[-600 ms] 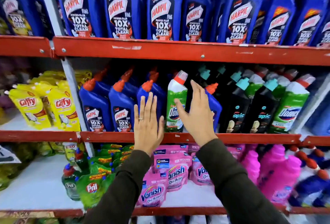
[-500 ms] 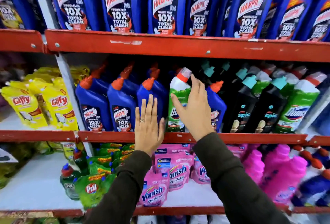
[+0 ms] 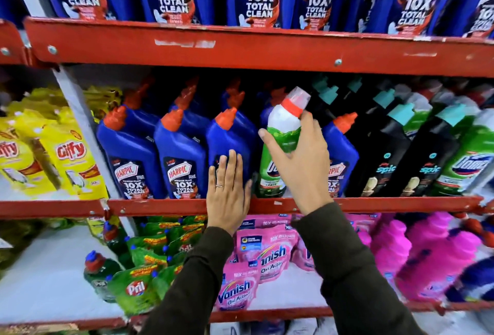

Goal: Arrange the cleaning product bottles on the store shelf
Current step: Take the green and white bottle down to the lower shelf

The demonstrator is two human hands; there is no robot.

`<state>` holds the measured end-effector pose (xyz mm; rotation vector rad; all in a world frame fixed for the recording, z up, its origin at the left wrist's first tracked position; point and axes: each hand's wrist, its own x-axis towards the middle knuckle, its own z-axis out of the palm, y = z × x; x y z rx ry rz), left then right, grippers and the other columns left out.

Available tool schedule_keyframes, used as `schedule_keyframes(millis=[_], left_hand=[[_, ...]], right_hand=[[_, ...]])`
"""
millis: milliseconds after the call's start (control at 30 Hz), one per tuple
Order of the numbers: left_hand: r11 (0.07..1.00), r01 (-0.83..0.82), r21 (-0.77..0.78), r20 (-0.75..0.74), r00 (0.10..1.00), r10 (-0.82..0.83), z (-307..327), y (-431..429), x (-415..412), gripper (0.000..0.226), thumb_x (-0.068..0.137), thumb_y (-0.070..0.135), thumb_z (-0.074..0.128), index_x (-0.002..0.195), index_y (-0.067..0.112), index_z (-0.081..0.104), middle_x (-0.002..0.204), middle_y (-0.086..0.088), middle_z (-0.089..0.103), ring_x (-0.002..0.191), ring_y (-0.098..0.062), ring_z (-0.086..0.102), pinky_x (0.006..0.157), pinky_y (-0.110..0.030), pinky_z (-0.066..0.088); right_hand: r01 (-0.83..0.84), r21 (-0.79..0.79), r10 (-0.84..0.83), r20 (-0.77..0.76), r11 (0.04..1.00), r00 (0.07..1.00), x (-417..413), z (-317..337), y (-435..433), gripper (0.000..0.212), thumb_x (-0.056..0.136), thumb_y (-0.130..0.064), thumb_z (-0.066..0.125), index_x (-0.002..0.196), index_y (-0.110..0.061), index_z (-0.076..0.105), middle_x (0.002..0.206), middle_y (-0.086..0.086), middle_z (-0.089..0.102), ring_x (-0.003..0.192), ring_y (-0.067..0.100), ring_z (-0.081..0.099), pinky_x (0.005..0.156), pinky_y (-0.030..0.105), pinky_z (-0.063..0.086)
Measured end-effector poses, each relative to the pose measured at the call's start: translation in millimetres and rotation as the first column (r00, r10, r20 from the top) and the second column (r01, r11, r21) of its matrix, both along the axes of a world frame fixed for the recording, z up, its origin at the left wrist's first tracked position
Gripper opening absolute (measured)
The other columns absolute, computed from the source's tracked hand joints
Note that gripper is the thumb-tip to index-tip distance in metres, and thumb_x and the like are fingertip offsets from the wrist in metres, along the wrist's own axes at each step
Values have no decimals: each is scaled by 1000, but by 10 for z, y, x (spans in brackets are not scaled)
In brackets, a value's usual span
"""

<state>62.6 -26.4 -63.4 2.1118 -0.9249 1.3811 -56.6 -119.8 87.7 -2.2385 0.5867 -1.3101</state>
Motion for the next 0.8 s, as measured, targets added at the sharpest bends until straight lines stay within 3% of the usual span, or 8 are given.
schedule_keyframes(millis=[100,200,333,500,700,800], left_hand=[[1000,4,3,4,1000,-4,11,8,-3,64,112,35,16,164,6,-9,172,-9,-17,160,-22,-14,131,-40,-10],[1000,12,-15,-5,1000,-12,12,-13,-12,73,108,33,31,165,8,-8,172,-7,-16,161,-21,-12,131,-40,-8],[1000,-4,-26,2,1000,4,-3,-22,-6,81,103,32,40,165,8,-7,172,-6,-16,161,-21,-12,131,-41,-7],[1000,-3,-14,-9,1000,2,1,-20,-9,80,105,32,40,164,8,-9,171,-6,-20,160,-20,-15,131,-40,-8],[1000,-23,9,-40,999,23,10,-3,-25,78,107,33,35,163,10,-15,169,-4,-27,158,-19,-23,129,-39,-14],[1000,-18,5,-40,999,19,8,-2,-21,78,108,33,35,163,10,-15,169,-4,-28,158,-19,-23,129,-39,-14]], right_hand=[[9,13,-11,100,1000,995,-149,104,53,68,85,-65,72,131,-17,57,115,-1,64,106,19,63,77,33,49],[21,17,-23,114,1000,993,-330,216,55,62,83,-66,73,124,-22,60,106,-4,66,99,18,65,77,34,49],[24,60,-23,-4,998,1000,-540,62,30,60,76,-75,72,115,-30,63,94,-8,71,90,16,69,76,41,57],[34,111,-9,-226,993,974,-631,-693,-23,59,73,-76,72,110,-30,64,93,-8,75,84,15,72,71,35,59],[-8,228,93,-363,974,927,-706,-1501,12,72,68,-51,89,123,-27,49,103,1,73,93,26,72,69,33,53],[27,258,76,-380,966,922,-733,-1700,-16,75,69,-44,92,128,-19,52,110,4,73,99,28,71,74,30,51]])
